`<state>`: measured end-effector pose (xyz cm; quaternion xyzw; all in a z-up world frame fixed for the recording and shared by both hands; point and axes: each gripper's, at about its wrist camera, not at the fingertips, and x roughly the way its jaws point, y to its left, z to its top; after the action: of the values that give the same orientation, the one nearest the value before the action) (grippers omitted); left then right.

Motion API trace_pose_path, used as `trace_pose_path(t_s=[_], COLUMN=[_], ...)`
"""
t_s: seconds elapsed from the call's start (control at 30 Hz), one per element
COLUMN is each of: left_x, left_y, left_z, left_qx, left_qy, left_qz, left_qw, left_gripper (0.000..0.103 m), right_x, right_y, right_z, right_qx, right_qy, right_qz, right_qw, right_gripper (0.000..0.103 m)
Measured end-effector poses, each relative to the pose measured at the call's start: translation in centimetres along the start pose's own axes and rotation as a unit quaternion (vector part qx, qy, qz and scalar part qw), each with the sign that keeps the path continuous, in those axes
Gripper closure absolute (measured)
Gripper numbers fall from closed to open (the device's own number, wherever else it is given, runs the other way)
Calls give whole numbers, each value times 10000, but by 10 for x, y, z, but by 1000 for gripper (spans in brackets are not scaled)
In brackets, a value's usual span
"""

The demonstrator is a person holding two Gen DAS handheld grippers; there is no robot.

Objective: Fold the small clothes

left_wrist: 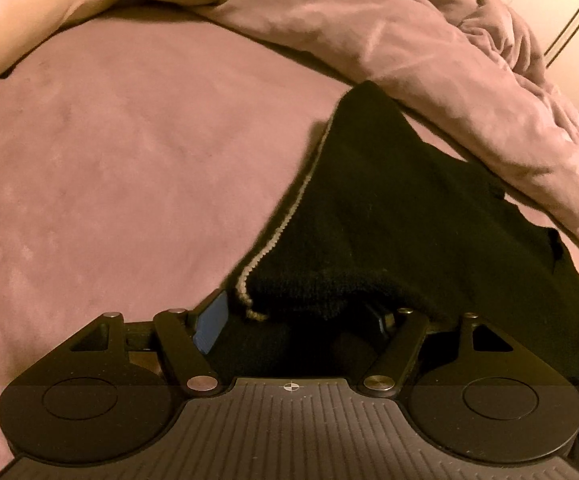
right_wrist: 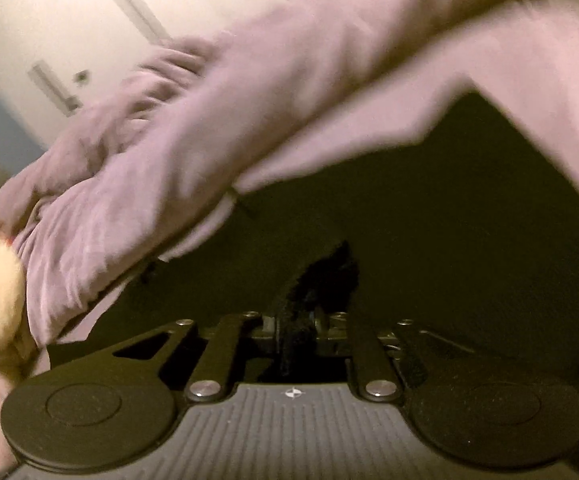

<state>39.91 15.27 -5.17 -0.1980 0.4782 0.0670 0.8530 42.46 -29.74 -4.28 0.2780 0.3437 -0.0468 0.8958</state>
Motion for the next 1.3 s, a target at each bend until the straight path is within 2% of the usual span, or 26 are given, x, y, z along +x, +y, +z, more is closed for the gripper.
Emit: trace_pose_path(t_s=[0.13, 0.23, 0.27, 0.3, 0.37, 0.43, 0.5, 0.53, 0.67, 0.8, 0.93, 1.1, 1.3], left_x=[1, 4, 4, 5, 6, 6, 5, 5, 3, 4, 6, 7, 6], left_y=[-1, -5, -6, -8, -11, -13, -13, -12, -10, -11, -15, -18, -16], left_z=[-1, -2, -2, -3, -4, -4, -4, -4, -5, -4, -4, -7, -7], left_qx=[77, 159, 210, 278, 397, 458, 468, 457, 382, 424, 490, 591, 569], left_qy=[52, 131, 149, 169, 212, 242, 278, 295, 334, 352, 344, 328, 334], left_qz=[-17, 12, 48, 79, 145, 176, 179, 169, 144, 165, 213, 255, 223], left_qw=[10000, 9998, 9997, 9994, 9989, 9985, 9984, 9984, 9986, 9983, 9980, 9974, 9976], left_gripper=[25, 21, 21, 20, 20, 20, 19, 19, 19, 17, 15, 14, 14], right_x=[-3, 11, 23, 36, 34, 33, 26, 20, 4, -20, -17, -11, -17], right_y=[21, 19, 14, 6, -3, -2, 2, 3, 3, 3, 20, 34, 32], right_z=[14, 10, 6, 1, -5, -3, 2, 4, -1, -9, -18, -21, -16], right_qx=[-1118, -1651, -1773, -1713, -1732, -1890, -1886, -1835, -2059, -2030, -2220, -2448, -2242], right_qy=[-380, -262, -25, 302, 83, 130, 180, 141, 149, 64, 109, -4, -9], right_qz=[-230, -699, -934, -1095, -907, -921, -1021, -1124, -1650, -1244, -877, -963, -860], right_qw=[9927, 9834, 9797, 9786, 9807, 9776, 9766, 9765, 9645, 9712, 9710, 9648, 9707], right_gripper=[92, 87, 87, 86, 86, 84, 73, 68, 68, 68, 69, 69, 69])
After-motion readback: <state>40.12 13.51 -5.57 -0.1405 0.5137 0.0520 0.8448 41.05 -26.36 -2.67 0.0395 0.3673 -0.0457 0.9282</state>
